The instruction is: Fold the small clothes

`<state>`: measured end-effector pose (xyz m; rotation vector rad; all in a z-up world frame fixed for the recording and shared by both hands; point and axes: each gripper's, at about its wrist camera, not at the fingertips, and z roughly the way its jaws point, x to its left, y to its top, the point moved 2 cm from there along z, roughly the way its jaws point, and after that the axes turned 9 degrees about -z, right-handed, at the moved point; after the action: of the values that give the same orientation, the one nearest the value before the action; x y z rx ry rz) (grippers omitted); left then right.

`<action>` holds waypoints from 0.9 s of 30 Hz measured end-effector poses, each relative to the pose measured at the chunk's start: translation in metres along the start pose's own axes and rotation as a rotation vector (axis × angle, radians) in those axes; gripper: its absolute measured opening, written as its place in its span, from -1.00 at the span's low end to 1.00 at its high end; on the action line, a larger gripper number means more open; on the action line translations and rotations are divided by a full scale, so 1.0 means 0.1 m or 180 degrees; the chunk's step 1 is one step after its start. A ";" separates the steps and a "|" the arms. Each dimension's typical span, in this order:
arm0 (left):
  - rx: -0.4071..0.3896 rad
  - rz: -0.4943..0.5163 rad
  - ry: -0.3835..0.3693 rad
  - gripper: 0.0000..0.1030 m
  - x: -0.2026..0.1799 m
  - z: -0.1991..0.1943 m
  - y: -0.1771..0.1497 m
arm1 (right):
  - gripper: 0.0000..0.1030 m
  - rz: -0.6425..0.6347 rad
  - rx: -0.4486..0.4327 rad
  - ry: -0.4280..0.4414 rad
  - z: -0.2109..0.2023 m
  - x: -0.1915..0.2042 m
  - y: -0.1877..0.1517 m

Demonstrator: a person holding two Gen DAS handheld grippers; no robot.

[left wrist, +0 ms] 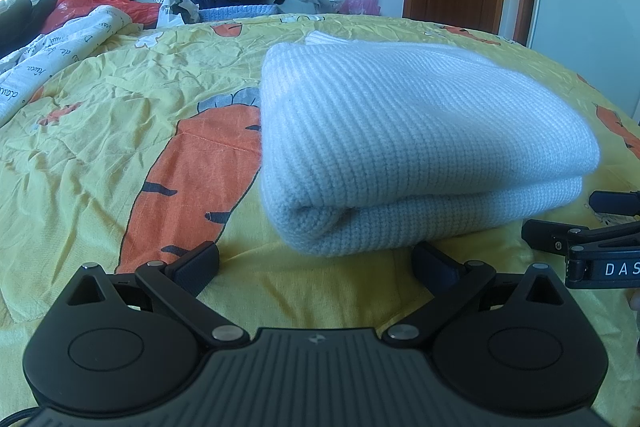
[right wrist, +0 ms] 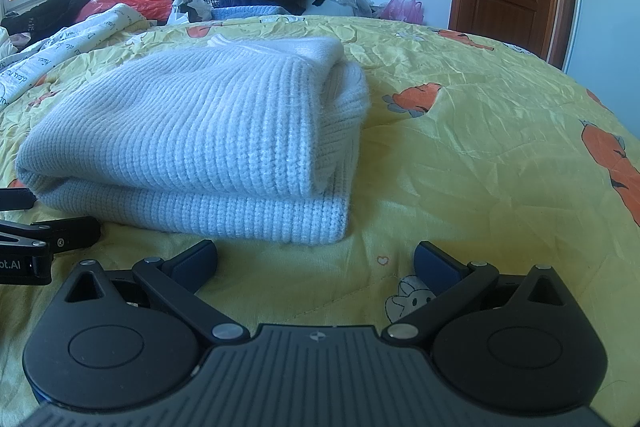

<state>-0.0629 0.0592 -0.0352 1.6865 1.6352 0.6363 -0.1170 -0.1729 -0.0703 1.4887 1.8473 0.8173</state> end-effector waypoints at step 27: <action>0.0092 0.0054 -0.0001 1.00 -0.03 0.00 0.03 | 1.00 -0.0001 0.0029 -0.0019 -0.01 0.00 0.01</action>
<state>-0.0610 0.0568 -0.0324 1.7228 1.6388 0.6232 -0.1171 -0.1728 -0.0687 1.4950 1.8493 0.8044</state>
